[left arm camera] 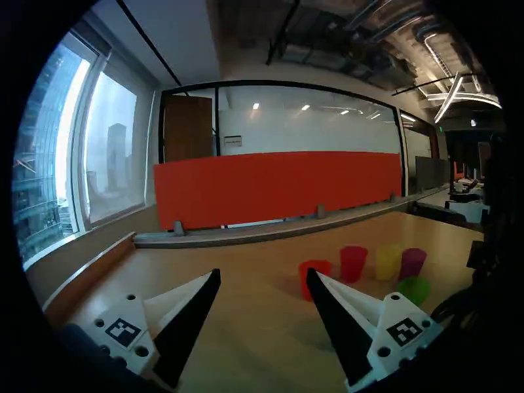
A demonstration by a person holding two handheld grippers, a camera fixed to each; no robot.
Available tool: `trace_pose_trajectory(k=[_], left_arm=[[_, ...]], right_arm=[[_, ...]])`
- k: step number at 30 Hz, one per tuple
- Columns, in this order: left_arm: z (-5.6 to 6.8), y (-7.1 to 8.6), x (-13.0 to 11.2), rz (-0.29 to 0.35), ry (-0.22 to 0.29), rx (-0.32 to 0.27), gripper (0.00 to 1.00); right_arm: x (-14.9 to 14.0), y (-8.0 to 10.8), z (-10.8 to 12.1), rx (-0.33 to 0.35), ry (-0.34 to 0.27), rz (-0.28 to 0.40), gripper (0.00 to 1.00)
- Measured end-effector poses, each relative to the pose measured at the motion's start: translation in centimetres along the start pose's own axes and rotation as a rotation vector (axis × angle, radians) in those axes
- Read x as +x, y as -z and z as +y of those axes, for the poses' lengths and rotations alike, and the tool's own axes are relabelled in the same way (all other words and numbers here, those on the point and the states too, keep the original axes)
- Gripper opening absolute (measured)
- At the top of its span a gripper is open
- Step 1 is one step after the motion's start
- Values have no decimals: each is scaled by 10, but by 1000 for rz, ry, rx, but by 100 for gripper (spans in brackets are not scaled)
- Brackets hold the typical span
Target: Pour water
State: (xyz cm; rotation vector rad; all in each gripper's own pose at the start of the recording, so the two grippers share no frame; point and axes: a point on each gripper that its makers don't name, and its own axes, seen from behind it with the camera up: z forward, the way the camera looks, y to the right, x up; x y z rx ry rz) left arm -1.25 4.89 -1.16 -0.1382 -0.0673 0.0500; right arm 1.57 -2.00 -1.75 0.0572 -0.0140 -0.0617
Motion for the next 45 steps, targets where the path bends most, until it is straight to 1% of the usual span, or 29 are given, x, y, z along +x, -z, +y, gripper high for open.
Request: trace_pose_trajectory(k=[3,9,15,21,26,30,36,38,45], left_arm=[[-3,2,5,24,1,29,97],[-8,5,11,48,4,75,97],[-12,6,17,75,12,104,97],[-19,6,16,100,28,141,97],[-24,6,11,118,34,168,97],[-27,5,2,123,38,175,97],[-29,1,-11,129,67,174,98],[-30,1,-15,130,69,171,97],[-36,1,-31,129,55,181,97]], right_arm=[[10,2,3,-27,1,40,100],[27,6,13,-72,-12,88,100],[35,7,19,-88,-41,106,100],[39,9,24,-100,-76,118,100],[38,9,21,-91,-84,111,100],[40,9,23,-97,-90,117,100],[41,11,26,-106,-134,119,100],[42,11,27,-108,-144,120,99],[37,10,28,-119,-141,103,99]])
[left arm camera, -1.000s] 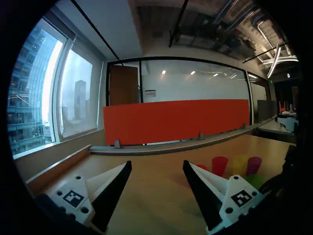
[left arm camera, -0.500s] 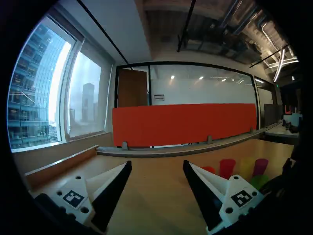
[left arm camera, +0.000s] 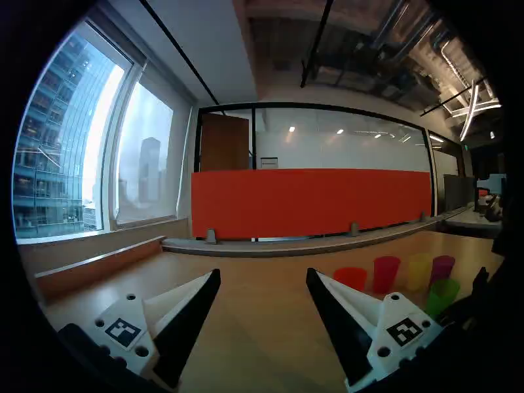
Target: Pour water
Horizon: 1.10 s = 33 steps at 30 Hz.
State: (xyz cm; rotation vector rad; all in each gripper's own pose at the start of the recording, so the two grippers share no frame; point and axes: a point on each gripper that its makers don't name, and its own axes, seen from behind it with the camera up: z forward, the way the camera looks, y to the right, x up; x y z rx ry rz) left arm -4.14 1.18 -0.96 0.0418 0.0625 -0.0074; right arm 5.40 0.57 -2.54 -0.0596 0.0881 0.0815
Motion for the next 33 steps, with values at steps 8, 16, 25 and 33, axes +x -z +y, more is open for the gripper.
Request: trace_pose_trajectory(k=[8,16,25,33], left_arm=[[-3,0,-10,-1,8,4,97],[-6,-2,-19,-7,15,7,97],[-7,-3,-25,-14,21,4,97],[-6,-6,-30,-30,19,3,97]], right_arm=[[-6,0,-2,0,13,-16,99],[-5,-2,-1,-3,19,-15,99],[1,-2,1,-7,22,-10,99],[2,-2,1,-9,33,-7,99]])
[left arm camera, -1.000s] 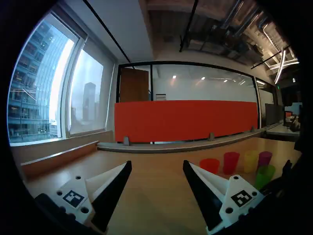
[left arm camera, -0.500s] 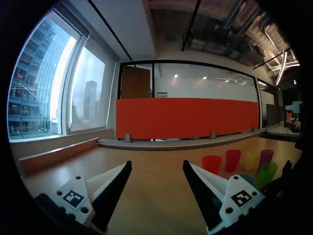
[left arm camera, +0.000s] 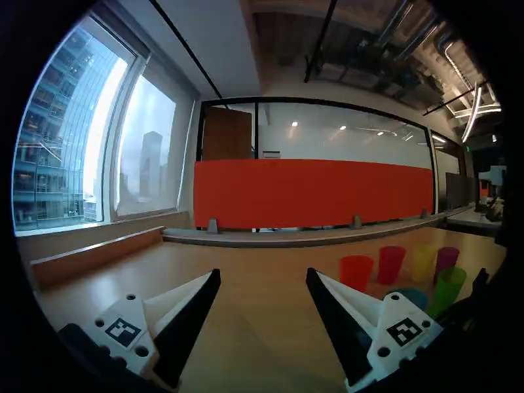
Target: Pour water
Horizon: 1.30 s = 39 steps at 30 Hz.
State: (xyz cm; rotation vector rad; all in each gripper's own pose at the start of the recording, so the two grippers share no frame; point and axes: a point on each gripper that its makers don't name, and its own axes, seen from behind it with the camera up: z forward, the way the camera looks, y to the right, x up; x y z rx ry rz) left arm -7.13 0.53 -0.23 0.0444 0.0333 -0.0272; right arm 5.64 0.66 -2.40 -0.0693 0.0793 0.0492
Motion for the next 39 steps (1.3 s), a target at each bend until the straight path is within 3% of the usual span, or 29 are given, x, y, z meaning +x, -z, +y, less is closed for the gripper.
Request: trace_pose_trajectory(k=[27,39], left_arm=[[2,-3,-6,-27,-4,-4,97],[1,-4,-6,-26,-6,-4,97]], right_arm=[[-1,4,1,5,-2,2,99],[0,5,-7,32,55,19,99]])
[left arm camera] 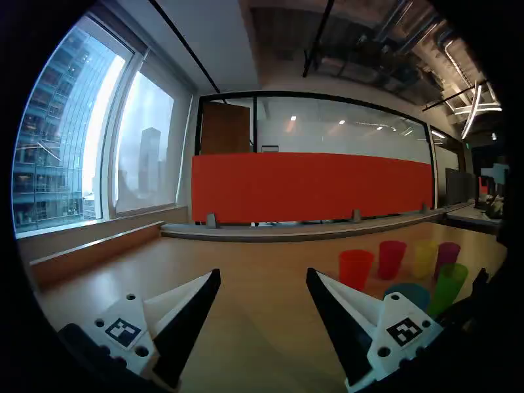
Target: Pour water
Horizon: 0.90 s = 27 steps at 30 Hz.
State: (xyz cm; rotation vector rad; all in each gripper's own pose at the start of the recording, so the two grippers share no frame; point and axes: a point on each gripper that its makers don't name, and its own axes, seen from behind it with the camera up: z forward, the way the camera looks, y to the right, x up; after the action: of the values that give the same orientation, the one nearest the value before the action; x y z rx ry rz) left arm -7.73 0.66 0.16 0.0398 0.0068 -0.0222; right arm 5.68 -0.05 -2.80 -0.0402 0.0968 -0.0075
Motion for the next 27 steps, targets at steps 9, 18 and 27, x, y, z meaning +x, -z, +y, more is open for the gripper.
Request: trace_pose_trajectory(k=[9,18,27], left_arm=[[0,1,0,0,0,0,97],[-1,1,0,0,0,0,97],[-1,0,0,0,0,0,97]], right_arm=[[-25,-5,-8,15,57,-2,99],[-55,-12,-7,26,-6,-19,100],[-71,-11,-10,38,-43,-7,100]])
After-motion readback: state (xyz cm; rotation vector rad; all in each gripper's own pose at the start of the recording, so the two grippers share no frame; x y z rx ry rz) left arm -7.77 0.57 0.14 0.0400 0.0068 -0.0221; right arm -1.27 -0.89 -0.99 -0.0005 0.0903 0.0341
